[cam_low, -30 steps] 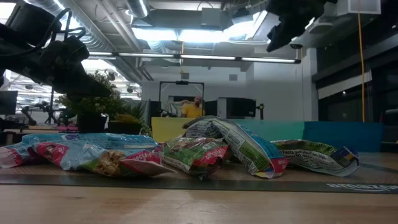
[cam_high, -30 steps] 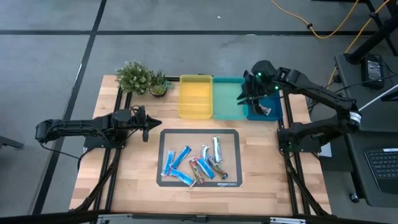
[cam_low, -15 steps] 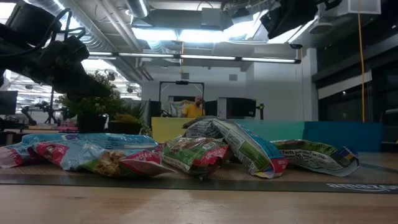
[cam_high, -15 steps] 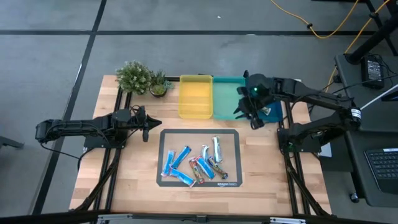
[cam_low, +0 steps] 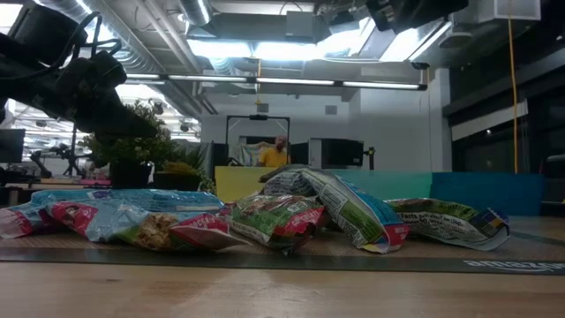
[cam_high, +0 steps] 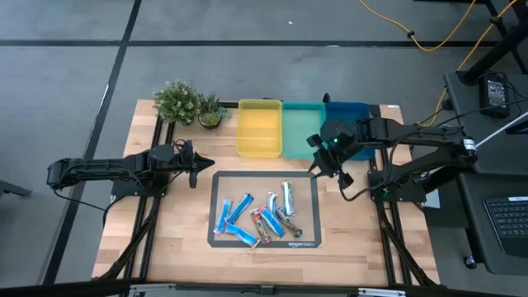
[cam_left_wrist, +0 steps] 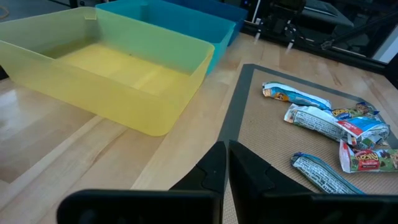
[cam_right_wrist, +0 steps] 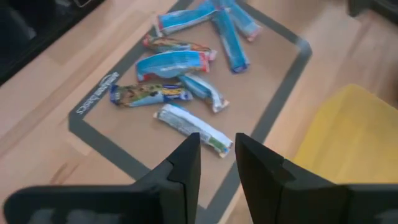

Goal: Pick and place Granola Bars by type
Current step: Put the yellow granola bar into blue bin

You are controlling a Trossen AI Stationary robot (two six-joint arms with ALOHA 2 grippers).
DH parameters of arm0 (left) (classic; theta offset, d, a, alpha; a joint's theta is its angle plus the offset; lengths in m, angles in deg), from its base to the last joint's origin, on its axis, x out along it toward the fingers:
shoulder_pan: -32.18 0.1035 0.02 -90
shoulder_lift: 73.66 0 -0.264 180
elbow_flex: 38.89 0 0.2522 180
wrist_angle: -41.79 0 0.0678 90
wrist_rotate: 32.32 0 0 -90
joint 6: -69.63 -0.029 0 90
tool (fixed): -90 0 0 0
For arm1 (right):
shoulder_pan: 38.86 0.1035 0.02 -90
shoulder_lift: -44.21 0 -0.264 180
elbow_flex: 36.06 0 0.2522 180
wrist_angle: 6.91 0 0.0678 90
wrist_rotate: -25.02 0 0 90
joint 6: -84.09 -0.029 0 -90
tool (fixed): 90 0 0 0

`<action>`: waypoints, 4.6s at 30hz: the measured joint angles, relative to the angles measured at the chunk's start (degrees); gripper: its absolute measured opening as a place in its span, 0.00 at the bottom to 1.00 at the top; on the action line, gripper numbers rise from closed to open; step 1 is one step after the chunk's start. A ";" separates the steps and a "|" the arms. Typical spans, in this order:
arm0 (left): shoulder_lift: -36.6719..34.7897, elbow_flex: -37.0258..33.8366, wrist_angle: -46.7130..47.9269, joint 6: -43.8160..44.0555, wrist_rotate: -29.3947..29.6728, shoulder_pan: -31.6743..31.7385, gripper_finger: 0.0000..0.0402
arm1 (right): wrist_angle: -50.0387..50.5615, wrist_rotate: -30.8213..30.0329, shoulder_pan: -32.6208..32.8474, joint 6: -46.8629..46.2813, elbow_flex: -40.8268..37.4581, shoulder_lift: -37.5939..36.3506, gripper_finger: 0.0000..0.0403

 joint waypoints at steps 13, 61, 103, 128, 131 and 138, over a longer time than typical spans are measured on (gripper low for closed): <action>0.02 -0.01 0.00 0.00 0.00 -0.01 0.03 | 12.57 -7.63 3.70 2.36 17.75 12.51 0.47; 0.02 0.00 0.00 0.00 0.00 -0.02 0.03 | -16.46 -13.55 6.82 25.73 -7.10 26.94 0.63; 0.02 -0.02 0.00 -0.02 0.00 -0.02 0.02 | -25.32 -14.01 6.84 25.33 -8.90 34.04 0.18; 0.01 0.00 0.00 -0.01 0.00 0.00 0.02 | -7.72 -22.85 1.22 -2.05 14.09 33.87 0.17; 0.02 0.00 0.00 0.00 0.00 0.00 0.03 | -5.99 -19.46 -0.07 -6.91 14.39 32.45 0.17; 0.02 -0.01 0.00 -0.01 0.00 0.00 0.03 | 1.37 -17.53 -3.95 -13.58 14.13 26.81 0.17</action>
